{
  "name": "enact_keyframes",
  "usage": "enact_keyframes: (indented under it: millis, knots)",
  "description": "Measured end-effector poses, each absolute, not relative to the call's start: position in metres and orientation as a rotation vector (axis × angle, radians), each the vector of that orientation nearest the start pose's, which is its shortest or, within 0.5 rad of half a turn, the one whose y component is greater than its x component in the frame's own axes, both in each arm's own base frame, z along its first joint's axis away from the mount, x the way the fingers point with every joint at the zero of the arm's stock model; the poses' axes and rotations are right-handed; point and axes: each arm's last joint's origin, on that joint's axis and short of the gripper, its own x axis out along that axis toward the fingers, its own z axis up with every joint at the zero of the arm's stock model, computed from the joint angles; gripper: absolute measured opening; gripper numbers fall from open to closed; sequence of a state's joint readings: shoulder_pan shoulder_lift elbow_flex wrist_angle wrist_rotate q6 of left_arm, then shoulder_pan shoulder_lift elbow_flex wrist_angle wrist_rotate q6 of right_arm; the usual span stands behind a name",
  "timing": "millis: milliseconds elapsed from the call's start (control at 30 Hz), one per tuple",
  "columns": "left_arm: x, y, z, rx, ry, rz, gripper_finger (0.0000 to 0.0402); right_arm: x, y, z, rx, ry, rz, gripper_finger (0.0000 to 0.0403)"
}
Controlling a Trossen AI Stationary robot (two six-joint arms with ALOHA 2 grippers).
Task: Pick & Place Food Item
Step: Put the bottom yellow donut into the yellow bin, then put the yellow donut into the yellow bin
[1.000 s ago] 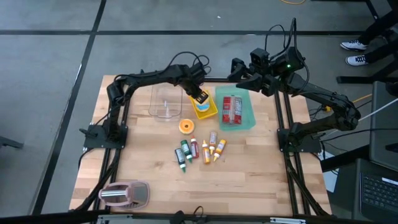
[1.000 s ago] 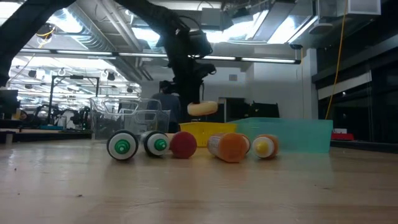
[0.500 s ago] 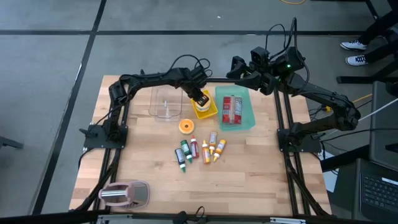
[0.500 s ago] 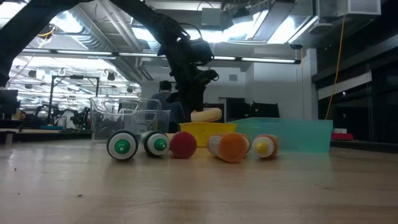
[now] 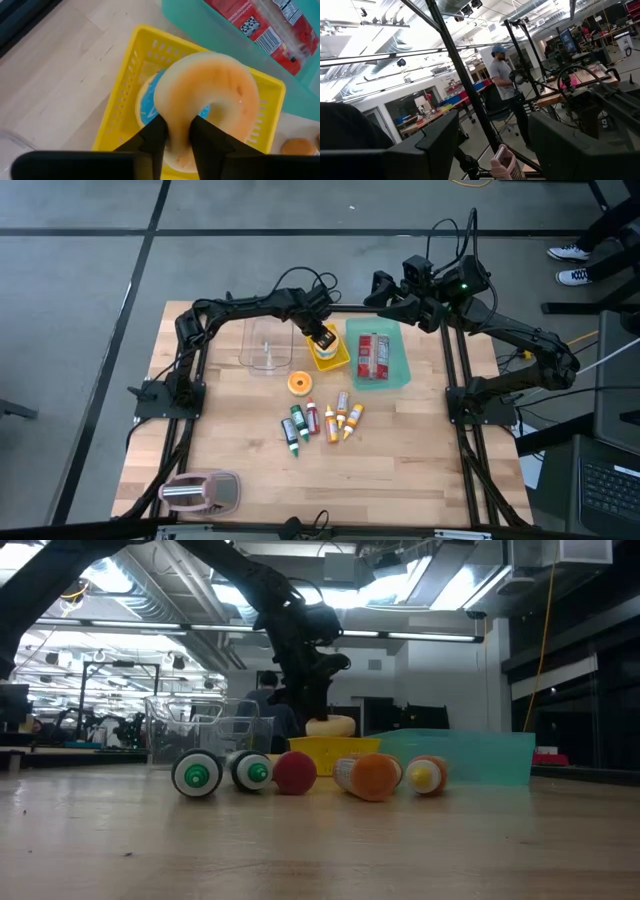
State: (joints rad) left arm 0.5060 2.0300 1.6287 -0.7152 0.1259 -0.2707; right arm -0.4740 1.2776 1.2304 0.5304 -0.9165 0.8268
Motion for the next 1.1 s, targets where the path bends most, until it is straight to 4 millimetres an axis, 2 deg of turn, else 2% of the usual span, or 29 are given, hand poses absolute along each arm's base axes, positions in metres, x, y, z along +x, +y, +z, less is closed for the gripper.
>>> enact_keyframes:
  millis: [433, 767, 900, 1033, 1100]
  knots:
    - [0.376, 0.205, 0.213, -0.559, 1.026, 0.515, 0.0182, 0.248, -0.101, 0.444, 0.491, -0.169, 0.552, 0.0237]
    - [0.377, 0.202, 0.217, -0.492, 1.031, 0.487, 0.0195, 0.248, -0.101, 0.444, 0.492, -0.169, 0.552, 0.0237]
    - [0.378, 0.184, 0.234, -0.373, 1.03, 0.371, 0.0189, 0.248, -0.101, 0.444, 0.49, -0.16, 0.566, 0.0237]
    - [0.373, 0.151, 0.258, -0.24, 1.073, 0.195, 0.0187, 0.248, -0.101, 0.444, 0.488, -0.154, 0.574, 0.0237]
    - [0.368, 0.131, 0.262, -0.184, 1.151, 0.118, 0.0189, 0.248, -0.1, 0.444, 0.483, -0.146, 0.585, 0.0237]
